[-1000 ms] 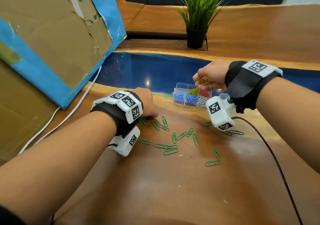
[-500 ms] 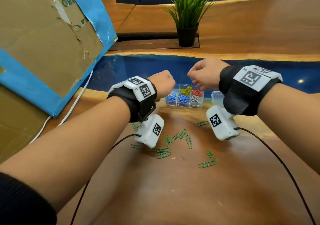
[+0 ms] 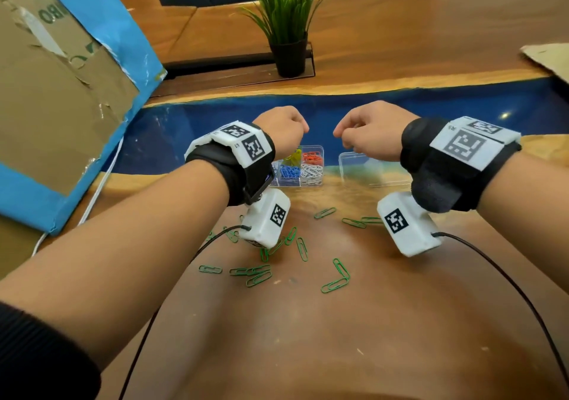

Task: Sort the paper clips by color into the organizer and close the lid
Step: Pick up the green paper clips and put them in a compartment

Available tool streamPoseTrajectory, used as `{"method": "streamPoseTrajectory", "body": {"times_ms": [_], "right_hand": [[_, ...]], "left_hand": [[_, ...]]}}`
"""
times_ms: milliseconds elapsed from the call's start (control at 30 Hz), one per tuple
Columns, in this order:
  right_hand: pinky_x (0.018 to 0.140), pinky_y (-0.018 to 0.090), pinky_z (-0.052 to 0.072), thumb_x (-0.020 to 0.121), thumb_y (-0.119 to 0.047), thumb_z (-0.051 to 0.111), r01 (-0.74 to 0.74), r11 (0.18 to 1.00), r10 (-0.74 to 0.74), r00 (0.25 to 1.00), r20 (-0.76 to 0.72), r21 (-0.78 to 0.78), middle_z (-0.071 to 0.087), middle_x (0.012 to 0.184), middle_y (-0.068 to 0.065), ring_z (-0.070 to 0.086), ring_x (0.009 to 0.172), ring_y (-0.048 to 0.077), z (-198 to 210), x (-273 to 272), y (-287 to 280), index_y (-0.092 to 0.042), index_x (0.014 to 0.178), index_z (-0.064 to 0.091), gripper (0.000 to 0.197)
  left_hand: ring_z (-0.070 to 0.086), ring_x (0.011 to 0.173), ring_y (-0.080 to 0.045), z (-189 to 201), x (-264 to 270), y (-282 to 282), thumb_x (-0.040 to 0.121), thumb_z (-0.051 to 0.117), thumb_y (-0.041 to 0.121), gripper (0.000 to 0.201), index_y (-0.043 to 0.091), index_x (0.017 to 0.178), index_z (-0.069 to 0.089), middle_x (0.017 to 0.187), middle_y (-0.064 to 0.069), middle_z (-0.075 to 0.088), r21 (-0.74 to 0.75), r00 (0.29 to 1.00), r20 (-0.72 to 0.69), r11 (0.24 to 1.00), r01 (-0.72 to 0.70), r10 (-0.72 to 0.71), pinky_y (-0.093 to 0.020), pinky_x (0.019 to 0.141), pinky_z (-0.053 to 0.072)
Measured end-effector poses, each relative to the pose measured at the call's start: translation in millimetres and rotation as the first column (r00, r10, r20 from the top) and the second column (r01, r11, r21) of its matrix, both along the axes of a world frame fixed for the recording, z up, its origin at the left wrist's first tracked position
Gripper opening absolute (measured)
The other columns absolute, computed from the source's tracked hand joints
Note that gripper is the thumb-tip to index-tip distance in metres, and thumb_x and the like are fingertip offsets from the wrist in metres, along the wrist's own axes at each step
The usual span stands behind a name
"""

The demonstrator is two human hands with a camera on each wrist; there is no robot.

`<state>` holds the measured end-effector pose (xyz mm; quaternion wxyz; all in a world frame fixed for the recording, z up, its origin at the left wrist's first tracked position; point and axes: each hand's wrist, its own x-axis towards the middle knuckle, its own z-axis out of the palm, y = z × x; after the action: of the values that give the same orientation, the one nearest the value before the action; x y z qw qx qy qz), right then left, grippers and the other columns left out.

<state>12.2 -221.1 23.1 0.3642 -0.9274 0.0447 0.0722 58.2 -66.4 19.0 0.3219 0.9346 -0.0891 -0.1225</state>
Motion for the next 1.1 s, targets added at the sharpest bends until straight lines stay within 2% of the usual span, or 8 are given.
{"method": "streamPoseTrajectory", "body": {"times_ms": [267, 400, 567, 733, 800, 933, 1000, 1100], "right_hand": [[0.077, 0.026, 0.040, 0.090, -0.022, 0.048, -0.070, 0.994, 0.072, 0.997, 0.013, -0.078, 0.060, 0.088, -0.007, 0.056, 0.091, 0.017, -3, -11, 10, -0.023, 0.102, 0.065, 0.021], [0.078, 0.025, 0.038, 0.090, -0.023, 0.047, -0.119, 0.976, 0.122, 0.992, 0.009, -0.180, 0.056, 0.096, -0.007, 0.051, 0.091, 0.015, -5, -19, 18, -0.023, 0.107, 0.066, 0.025], [0.080, 0.024, 0.040, 0.090, -0.024, 0.048, -0.157, 0.958, 0.156, 0.987, -0.024, -0.241, 0.056, 0.099, -0.006, 0.051, 0.093, 0.015, -7, -27, 25, -0.023, 0.109, 0.066, 0.027], [0.079, 0.025, 0.041, 0.090, -0.025, 0.049, -0.169, 0.953, 0.166, 0.986, -0.032, -0.253, 0.054, 0.097, -0.006, 0.051, 0.091, 0.015, -7, -33, 29, -0.024, 0.109, 0.066, 0.026], [0.078, 0.025, 0.039, 0.091, -0.025, 0.048, -0.171, 0.950, 0.168, 0.985, -0.032, -0.260, 0.054, 0.097, -0.006, 0.050, 0.090, 0.015, -7, -34, 28, -0.024, 0.108, 0.066, 0.025], [0.076, 0.025, 0.038, 0.090, -0.024, 0.049, -0.168, 0.950, 0.167, 0.986, -0.025, -0.264, 0.054, 0.096, -0.007, 0.050, 0.090, 0.015, -5, -37, 29, -0.024, 0.107, 0.066, 0.024], [0.077, 0.027, 0.043, 0.089, -0.022, 0.050, -0.171, 0.946, 0.171, 0.985, -0.021, -0.276, 0.057, 0.095, -0.006, 0.053, 0.089, 0.016, -5, -39, 29, -0.025, 0.103, 0.067, 0.022], [0.069, 0.022, 0.044, 0.086, -0.015, 0.053, -0.225, 0.920, 0.222, 0.974, -0.047, -0.320, 0.062, 0.090, -0.006, 0.056, 0.086, 0.014, -8, -42, 29, -0.026, 0.095, 0.069, 0.021]], "left_hand": [[0.061, 0.104, -0.023, 0, -8, 15, 0.086, 0.034, 0.005, 0.032, 0.021, 0.099, 0.059, 0.110, -0.004, 0.066, 0.029, 1.000, 0.012, 0.999, 0.023, -0.023, -0.037, 0.084, 0.049], [0.055, 0.078, -0.016, -5, -14, 21, 0.087, 0.035, 0.006, 0.035, 0.022, 0.106, 0.060, 0.114, -0.001, 0.065, 0.178, 0.985, 0.074, 0.974, 0.140, -0.155, -0.028, 0.067, 0.041], [0.053, 0.075, -0.015, -9, -18, 24, 0.087, 0.032, 0.006, 0.039, 0.021, 0.112, 0.059, 0.116, -0.003, 0.065, 0.235, 0.975, 0.090, 0.956, 0.176, -0.202, -0.026, 0.070, 0.039], [0.053, 0.066, -0.012, -9, -19, 27, 0.088, 0.031, 0.008, 0.039, 0.022, 0.111, 0.058, 0.116, -0.004, 0.064, 0.162, 0.975, 0.145, 0.977, 0.143, -0.166, -0.024, 0.055, 0.038], [0.055, 0.066, -0.013, -10, -20, 29, 0.088, 0.031, 0.009, 0.039, 0.023, 0.112, 0.058, 0.114, -0.004, 0.064, 0.183, 0.974, 0.134, 0.970, 0.159, -0.184, -0.026, 0.057, 0.041], [0.063, 0.087, -0.021, -11, -25, 32, 0.091, 0.032, 0.012, 0.036, 0.023, 0.116, 0.055, 0.115, -0.003, 0.064, 0.199, 0.971, 0.103, 0.961, 0.191, -0.214, -0.031, 0.072, 0.049], [0.063, 0.086, -0.020, -10, -27, 34, 0.091, 0.034, 0.013, 0.032, 0.023, 0.111, 0.057, 0.109, -0.001, 0.064, 0.156, 0.972, 0.142, 0.974, 0.167, -0.189, -0.028, 0.067, 0.047], [0.054, 0.071, -0.009, -5, -36, 42, 0.090, 0.040, 0.013, 0.025, 0.019, 0.102, 0.061, 0.082, 0.009, 0.058, 0.183, 0.952, 0.211, 0.965, 0.186, -0.223, -0.021, 0.058, 0.039]]}}
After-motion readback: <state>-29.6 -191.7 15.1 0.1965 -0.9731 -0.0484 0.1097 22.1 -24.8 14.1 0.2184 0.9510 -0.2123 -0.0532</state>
